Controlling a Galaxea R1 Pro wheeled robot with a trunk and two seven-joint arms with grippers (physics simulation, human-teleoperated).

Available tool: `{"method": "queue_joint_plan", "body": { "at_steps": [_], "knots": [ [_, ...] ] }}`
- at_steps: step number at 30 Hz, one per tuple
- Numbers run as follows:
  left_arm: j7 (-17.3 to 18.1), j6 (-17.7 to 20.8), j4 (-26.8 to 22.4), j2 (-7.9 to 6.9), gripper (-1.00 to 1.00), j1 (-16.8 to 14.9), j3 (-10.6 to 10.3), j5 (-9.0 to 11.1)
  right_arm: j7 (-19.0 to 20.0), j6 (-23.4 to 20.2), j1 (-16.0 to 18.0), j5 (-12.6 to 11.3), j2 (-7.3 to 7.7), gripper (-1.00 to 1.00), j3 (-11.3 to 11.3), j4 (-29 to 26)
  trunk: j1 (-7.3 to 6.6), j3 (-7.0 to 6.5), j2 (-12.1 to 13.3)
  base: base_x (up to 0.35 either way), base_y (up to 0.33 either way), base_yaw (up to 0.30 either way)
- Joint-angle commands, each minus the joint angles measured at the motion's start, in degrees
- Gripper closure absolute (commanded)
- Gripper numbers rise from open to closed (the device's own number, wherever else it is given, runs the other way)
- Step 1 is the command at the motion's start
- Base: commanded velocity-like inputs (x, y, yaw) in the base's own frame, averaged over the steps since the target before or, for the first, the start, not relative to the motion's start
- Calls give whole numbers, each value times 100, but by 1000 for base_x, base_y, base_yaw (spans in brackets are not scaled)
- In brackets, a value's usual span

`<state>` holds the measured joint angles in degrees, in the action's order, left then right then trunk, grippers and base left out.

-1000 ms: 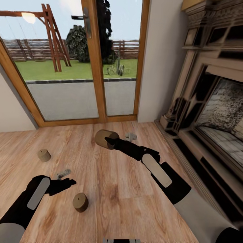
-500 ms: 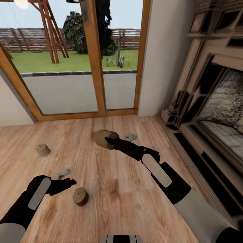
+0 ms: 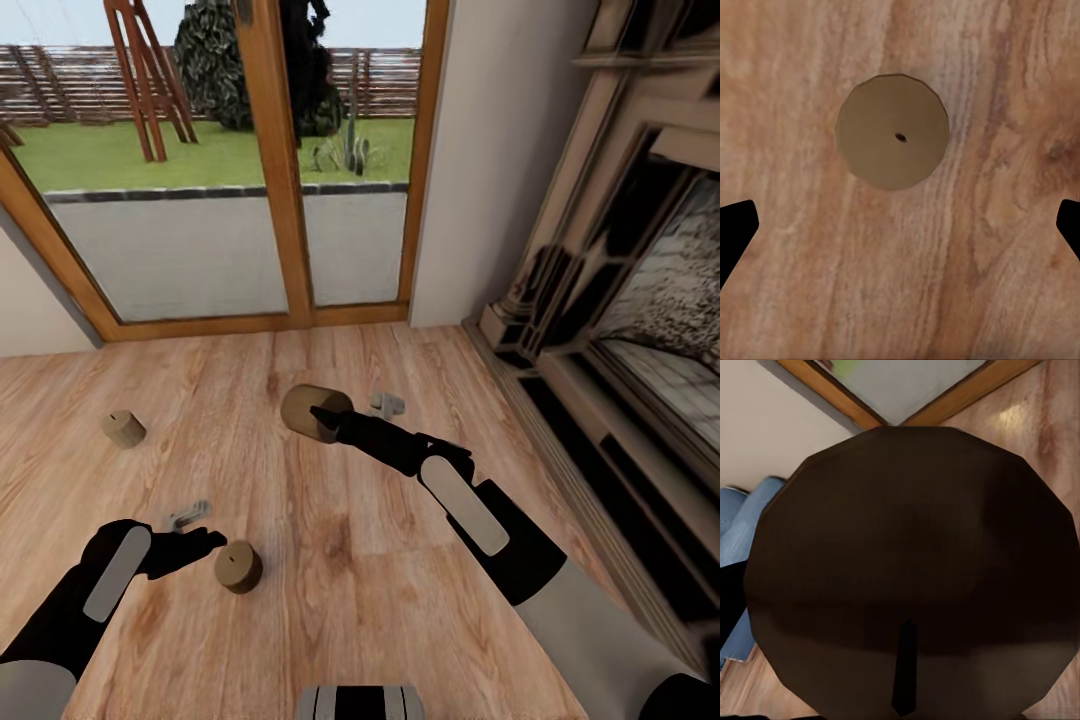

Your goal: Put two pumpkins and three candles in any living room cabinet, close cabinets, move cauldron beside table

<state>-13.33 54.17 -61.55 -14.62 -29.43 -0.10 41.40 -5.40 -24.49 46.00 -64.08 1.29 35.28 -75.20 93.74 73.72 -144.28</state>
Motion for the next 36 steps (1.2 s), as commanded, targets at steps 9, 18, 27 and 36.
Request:
{"method": "queue_joint_plan", "body": {
  "at_steps": [9,18,27,36],
  "knots": [
    [-56,-101,-6,3,-100,-2,-7,44,313,-5,6,-86,21,100,29,-155,22,205,-14,0,0,0],
    [-56,-131,27,6,-100,-2,-8,44,1275,-167,6,-80,36,100,31,-463,45,404,-26,0,0,0],
    [-56,-219,29,12,-100,-2,-12,45,1285,-134,6,-78,38,100,31,-411,68,603,-39,0,0,0],
    [-54,-368,80,12,-100,-2,-26,40,1279,-99,6,-78,38,100,37,-393,86,758,-48,0,0,0]
  ]
}}
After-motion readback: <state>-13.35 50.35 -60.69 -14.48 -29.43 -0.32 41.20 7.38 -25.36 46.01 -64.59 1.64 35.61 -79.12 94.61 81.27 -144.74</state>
